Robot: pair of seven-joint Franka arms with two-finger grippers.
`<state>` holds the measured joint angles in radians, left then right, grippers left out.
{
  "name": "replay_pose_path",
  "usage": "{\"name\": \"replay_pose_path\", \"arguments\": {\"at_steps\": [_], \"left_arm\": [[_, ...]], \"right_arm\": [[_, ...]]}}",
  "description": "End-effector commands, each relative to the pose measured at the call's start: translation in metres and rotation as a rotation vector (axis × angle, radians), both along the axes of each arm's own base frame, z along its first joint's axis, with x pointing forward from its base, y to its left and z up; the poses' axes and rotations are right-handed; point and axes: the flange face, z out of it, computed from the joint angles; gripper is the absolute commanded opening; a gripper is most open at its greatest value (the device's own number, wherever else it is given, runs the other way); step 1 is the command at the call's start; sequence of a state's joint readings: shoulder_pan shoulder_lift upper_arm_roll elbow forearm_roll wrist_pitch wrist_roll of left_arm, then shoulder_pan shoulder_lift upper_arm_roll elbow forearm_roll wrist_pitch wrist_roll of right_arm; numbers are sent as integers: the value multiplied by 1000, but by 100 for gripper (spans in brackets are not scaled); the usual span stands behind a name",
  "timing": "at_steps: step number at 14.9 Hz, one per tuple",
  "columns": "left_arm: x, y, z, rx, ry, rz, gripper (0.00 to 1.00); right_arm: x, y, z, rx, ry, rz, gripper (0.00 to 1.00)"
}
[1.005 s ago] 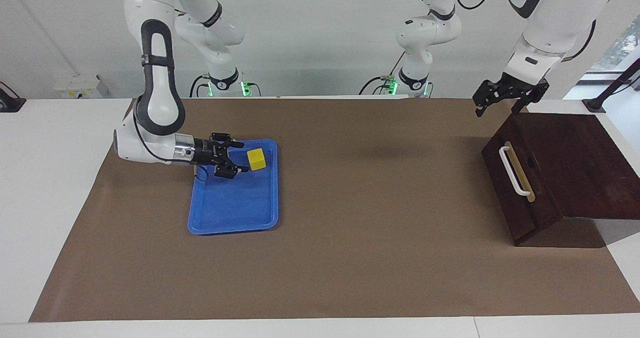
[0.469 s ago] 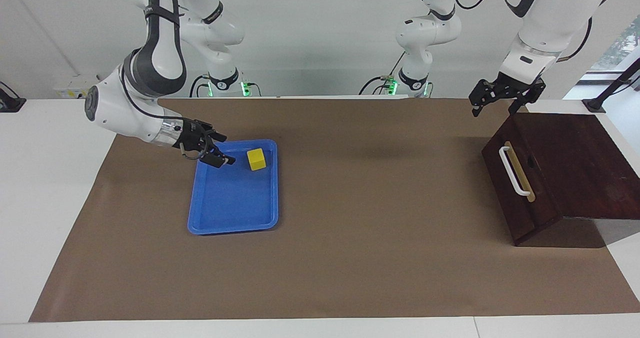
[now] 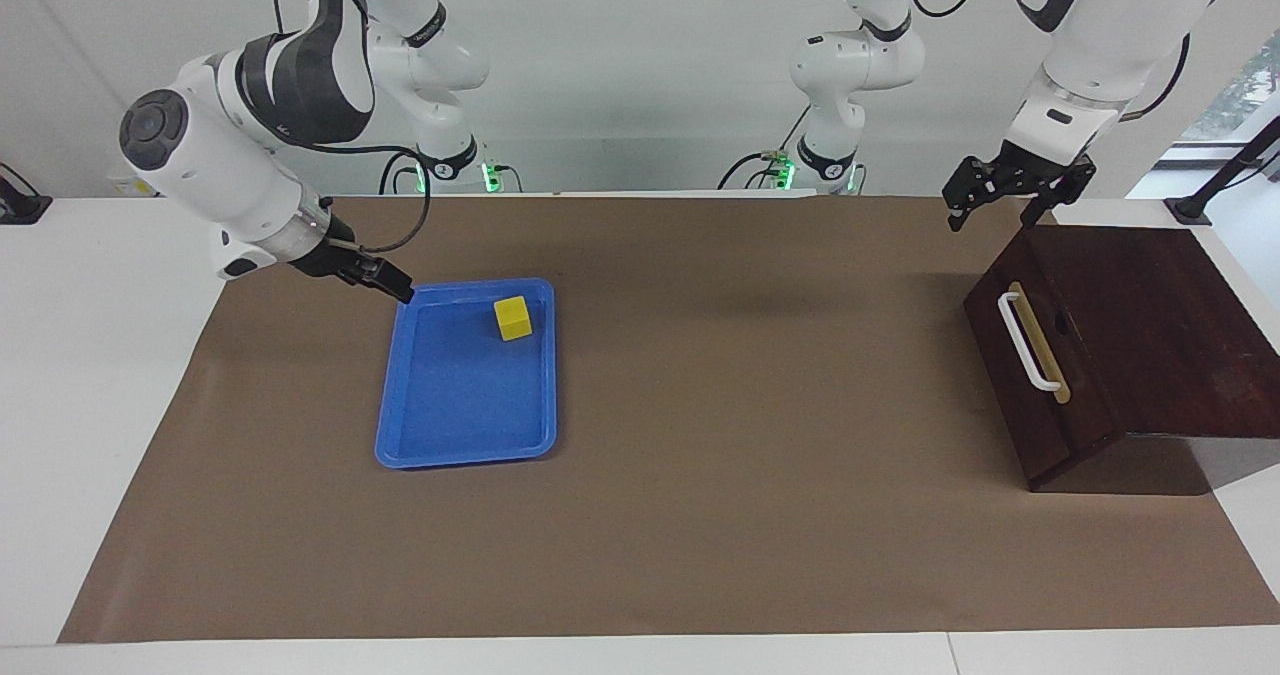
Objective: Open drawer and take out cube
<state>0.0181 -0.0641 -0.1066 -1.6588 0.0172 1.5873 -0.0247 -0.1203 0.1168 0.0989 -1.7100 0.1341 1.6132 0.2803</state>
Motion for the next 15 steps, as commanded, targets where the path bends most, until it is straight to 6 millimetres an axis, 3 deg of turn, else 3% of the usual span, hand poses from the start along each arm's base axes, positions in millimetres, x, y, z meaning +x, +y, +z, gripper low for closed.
{"name": "replay_pose_path", "arguments": {"at_steps": [1,7,11,15], "left_arm": [[-8,0,2,-11,-5,0,100],[-8,0,2,-11,-5,0,100],[-8,1,2,-11,-5,1,100],[-8,0,1,-11,-3,0,100]], "right_arm": [[-4,-1,28,-66,-62,251,100],[-43,3,91,-109,-98,333,100],[-53,-2,94,-86,-78,433,100],[-40,-3,96,-100,-162,440,100]]}}
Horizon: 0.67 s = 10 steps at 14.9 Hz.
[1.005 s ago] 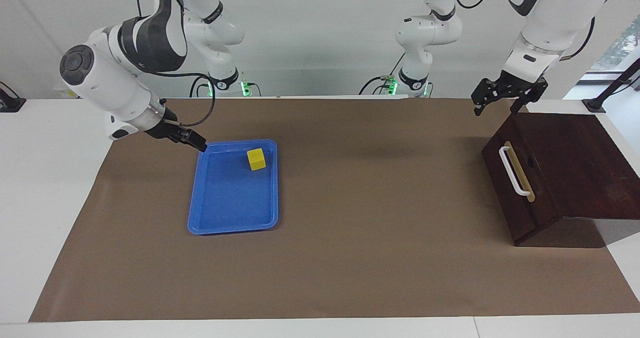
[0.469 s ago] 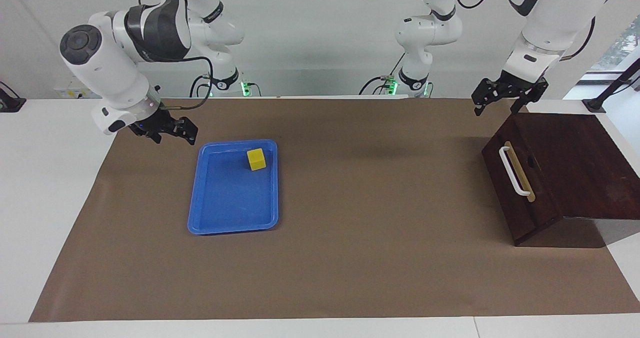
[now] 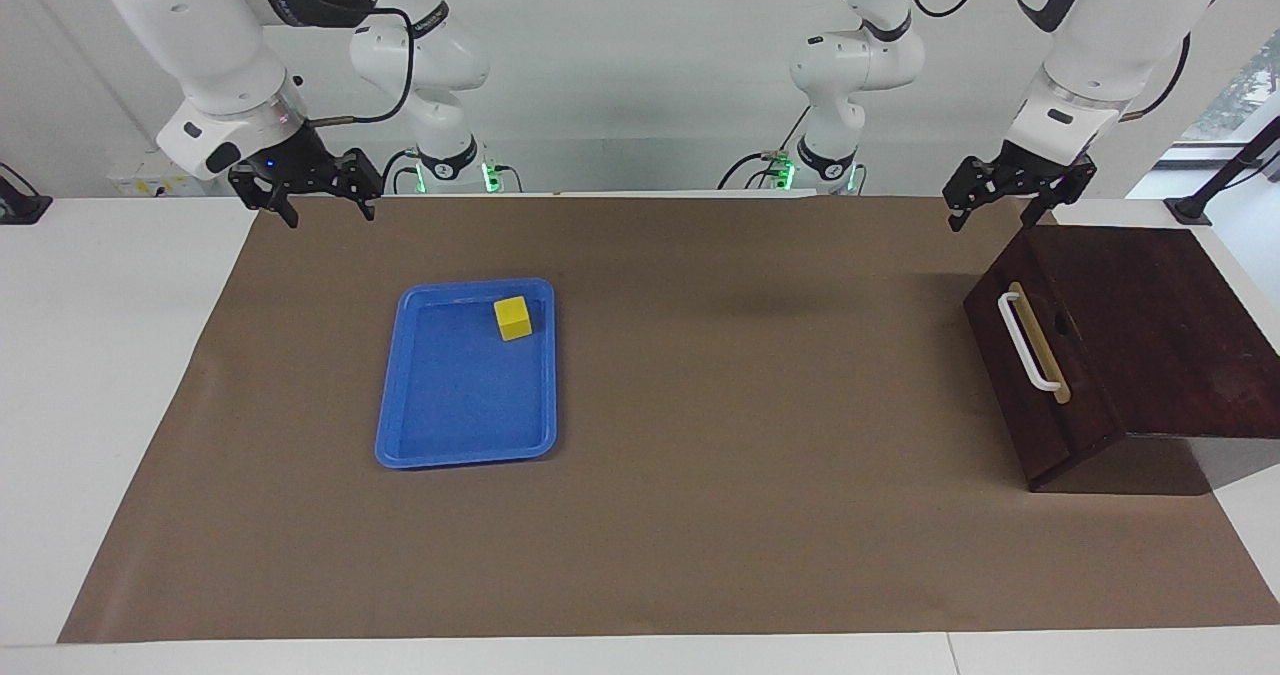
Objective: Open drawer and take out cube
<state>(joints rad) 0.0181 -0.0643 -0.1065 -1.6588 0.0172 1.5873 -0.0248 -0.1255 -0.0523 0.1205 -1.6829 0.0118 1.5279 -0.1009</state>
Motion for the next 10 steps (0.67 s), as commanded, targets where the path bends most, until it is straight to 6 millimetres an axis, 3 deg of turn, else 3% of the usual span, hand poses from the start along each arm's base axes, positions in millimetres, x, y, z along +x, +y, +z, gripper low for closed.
{"name": "replay_pose_path", "arguments": {"at_steps": [1,10], "left_arm": [[-8,0,2,-11,-5,-2,100],[-8,0,2,-11,-5,-2,100]], "right_arm": [[6,-4,-3,-17,-46,19,100],[14,-18,-8,-16,-76,-1,100]]}}
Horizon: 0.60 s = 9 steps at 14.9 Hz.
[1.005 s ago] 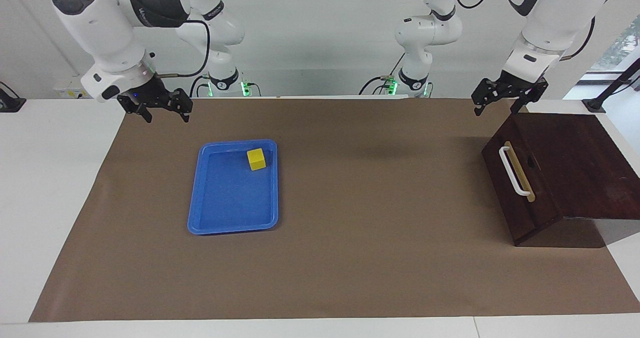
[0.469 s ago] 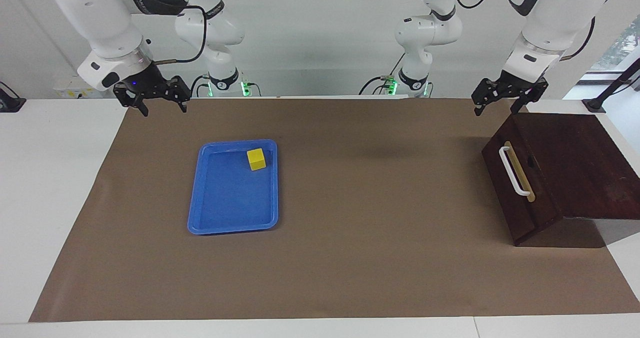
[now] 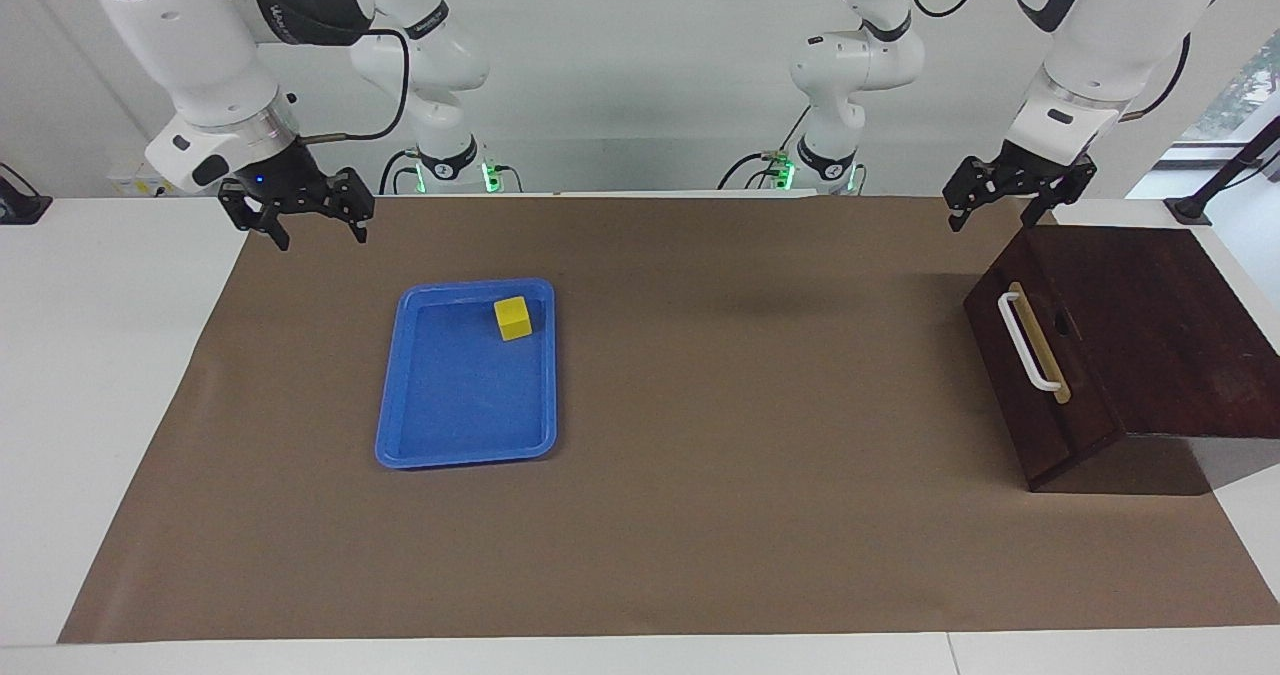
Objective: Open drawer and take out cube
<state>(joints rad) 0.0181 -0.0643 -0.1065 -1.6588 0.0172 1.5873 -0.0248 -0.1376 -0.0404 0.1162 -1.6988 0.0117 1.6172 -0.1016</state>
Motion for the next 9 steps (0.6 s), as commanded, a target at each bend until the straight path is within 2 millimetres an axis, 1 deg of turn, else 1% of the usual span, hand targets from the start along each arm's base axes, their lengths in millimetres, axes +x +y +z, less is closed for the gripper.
{"name": "replay_pose_path", "arguments": {"at_steps": [1,3,4,9], "left_arm": [[-8,0,1,-11,-3,-2,100],[-8,0,1,-11,-3,0,100],[-8,0,2,-11,-5,0,100],[-8,0,1,-11,-3,0,100]], "right_arm": [[3,-10,-2,-17,-16,15,100],[10,-10,-11,-12,-7,15,100],[10,-11,-13,-14,-10,11,100],[7,-11,-11,-16,2,8,100]]}}
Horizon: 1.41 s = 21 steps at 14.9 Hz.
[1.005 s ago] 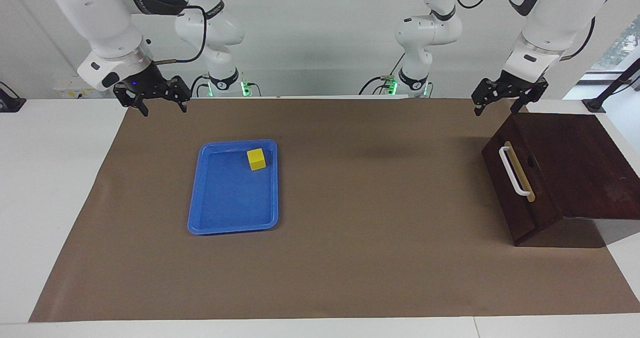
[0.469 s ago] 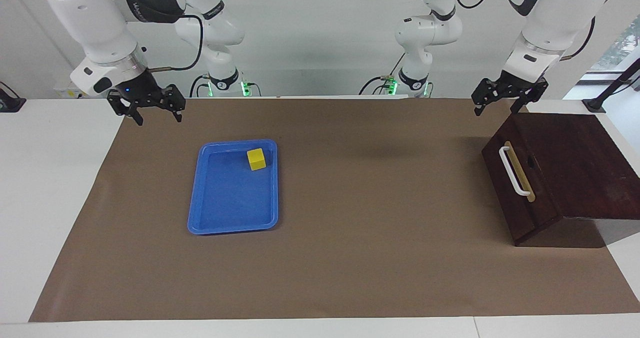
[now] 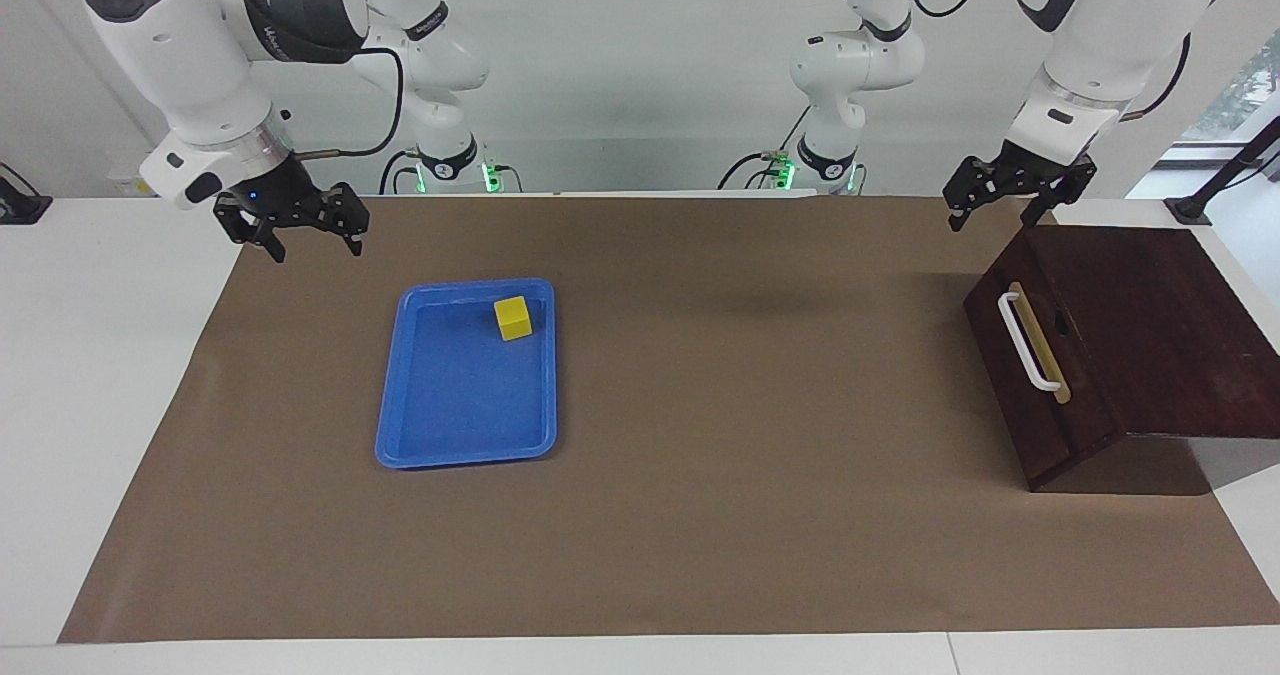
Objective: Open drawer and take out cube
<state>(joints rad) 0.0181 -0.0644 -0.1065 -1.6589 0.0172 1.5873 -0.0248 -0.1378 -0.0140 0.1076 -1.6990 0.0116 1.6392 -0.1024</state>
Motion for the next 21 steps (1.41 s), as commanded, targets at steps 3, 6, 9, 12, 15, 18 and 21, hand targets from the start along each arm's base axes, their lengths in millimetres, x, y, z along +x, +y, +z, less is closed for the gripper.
{"name": "replay_pose_path", "arguments": {"at_steps": [3,6,9,12,15,18,21], "left_arm": [[-8,0,1,-11,-3,-2,100],[-8,0,2,-11,-5,0,100],[-8,0,2,-11,-5,0,100],[-8,0,2,-11,-5,0,100],[-8,0,1,-11,-3,0,100],[-8,0,2,-11,-5,-2,100],[-8,0,1,-11,-3,0,100]], "right_arm": [[-10,-9,3,-20,41,7,100],[-11,-12,2,-19,47,2,100],[-17,-16,8,-27,63,-5,100],[-20,-17,11,-30,60,-7,100],[-20,-18,12,-70,61,1,100],[-22,-16,12,-70,76,4,100],[-27,-13,19,-71,74,-1,100]]}}
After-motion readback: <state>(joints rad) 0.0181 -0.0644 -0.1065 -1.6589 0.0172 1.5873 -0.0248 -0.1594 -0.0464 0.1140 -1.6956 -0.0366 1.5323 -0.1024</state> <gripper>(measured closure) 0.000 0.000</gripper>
